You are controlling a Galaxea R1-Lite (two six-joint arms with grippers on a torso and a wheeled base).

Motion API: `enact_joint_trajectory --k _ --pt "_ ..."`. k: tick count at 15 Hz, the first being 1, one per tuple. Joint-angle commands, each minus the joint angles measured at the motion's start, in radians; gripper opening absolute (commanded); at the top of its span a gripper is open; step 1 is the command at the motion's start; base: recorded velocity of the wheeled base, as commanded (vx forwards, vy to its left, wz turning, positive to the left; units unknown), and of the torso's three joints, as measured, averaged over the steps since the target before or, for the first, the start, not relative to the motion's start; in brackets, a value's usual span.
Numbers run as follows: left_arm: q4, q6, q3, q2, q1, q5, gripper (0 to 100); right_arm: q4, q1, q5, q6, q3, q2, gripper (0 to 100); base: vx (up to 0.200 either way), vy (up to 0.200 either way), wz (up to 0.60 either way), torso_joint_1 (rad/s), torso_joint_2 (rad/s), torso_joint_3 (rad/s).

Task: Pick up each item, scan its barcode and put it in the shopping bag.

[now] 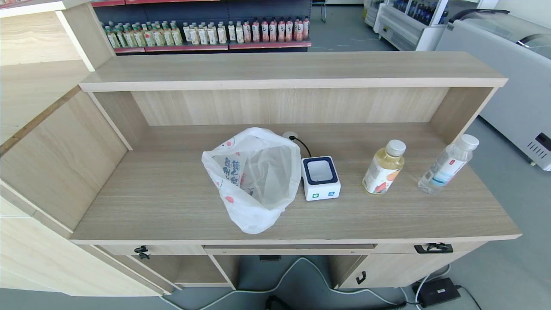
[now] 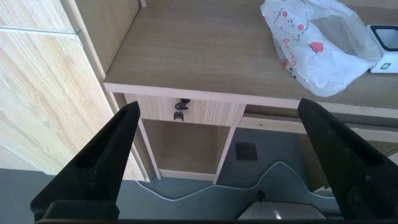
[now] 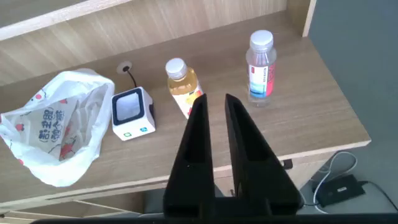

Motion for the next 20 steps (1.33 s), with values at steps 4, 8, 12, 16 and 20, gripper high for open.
enact_joint_trajectory --k 4,8,12,16,20 --pt "0.0 -0.001 0.0 0.0 0.0 0.001 100 -0.279 0.0 0.004 -0.068 0.069 0.444 100 0.0 0.0 0.0 0.0 0.0 0.0" --pt "0.0 -0.001 0.0 0.0 0.0 0.001 100 -0.562 -0.005 0.004 -0.083 0.16 0.683 100 0.0 0.0 0.0 0.0 0.0 0.0" --pt "0.0 -0.001 0.0 0.0 0.0 0.001 100 -0.74 -0.006 0.004 -0.211 0.123 0.89 100 0.0 0.0 0.0 0.0 0.0 0.0" --pt "0.0 -0.001 0.0 0.0 0.0 0.001 100 -0.826 0.015 0.003 -0.255 0.06 1.047 100 0.0 0.0 0.0 0.0 0.0 0.0" --pt "0.0 -0.001 0.0 0.0 0.0 0.001 100 -0.826 0.098 -0.019 -0.281 -0.106 1.151 100 0.0 0.0 0.0 0.0 0.0 0.0"
